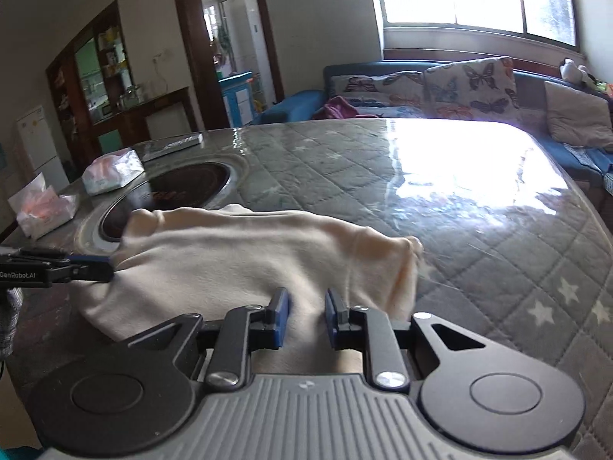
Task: Fold clothes
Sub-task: 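Lower the folded edge onto the shirt and open both grippers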
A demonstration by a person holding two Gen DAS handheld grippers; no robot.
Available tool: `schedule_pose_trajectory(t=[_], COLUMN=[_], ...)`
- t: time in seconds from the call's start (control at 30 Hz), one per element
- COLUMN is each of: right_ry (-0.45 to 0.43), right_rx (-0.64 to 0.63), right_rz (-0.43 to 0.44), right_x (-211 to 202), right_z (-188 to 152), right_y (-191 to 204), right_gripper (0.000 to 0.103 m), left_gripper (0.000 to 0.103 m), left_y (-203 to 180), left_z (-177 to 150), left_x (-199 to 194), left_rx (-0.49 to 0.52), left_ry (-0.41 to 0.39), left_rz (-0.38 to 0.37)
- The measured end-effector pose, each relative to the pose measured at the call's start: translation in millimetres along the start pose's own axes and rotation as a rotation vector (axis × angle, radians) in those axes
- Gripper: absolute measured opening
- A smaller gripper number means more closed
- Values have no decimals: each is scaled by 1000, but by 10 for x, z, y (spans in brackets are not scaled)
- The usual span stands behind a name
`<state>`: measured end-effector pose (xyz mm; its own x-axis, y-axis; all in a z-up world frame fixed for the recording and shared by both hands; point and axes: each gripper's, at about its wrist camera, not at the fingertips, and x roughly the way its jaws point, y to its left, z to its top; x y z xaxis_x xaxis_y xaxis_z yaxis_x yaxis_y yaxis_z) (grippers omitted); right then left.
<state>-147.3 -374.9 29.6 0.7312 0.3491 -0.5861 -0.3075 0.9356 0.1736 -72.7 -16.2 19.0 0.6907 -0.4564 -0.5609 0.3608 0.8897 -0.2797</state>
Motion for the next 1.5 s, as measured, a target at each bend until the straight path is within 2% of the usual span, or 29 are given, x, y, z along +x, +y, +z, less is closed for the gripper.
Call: schedule_pose_trajectory(t=[0.1, 0.23, 0.33, 0.43, 0.7, 0.87, 1.07, 1.27, 1.5], right_ry=[-9, -26, -16, 7, 73, 44, 24, 35, 44], right_rx=[-6, -79, -112, -149, -171, -172, -123, -83, -74], right_rz=[-11, -7, 15, 10, -9, 16, 32, 20, -10], right_x=[-51, -172, -229, -260, -401, -422, -88, 262, 344], right_z=[16, 10, -30, -110, -285, -96, 196, 373, 446], right_y=[12, 157, 250, 304, 214, 182, 64, -55, -130], right_gripper=[19, 19, 20, 20, 19, 21, 22, 22, 22], left_gripper=[17, 16, 16, 16, 16, 21, 22, 22, 21], left_y=[2, -135, -288, -331, -344, -312, -224, -17, -171], left_z=[53, 60, -1, -83, -40, 184, 452, 490, 611], left_x=[-85, -183, -121, -18, -44, 32, 353, 637, 674], left_rx=[0, 32, 95, 133, 174, 128, 108, 96, 120], left_ry=[-20, -53, -29, 10, 22, 3, 1, 46, 20], left_rz=[27, -31, -64, -46, -41, -50, -20, 51, 25])
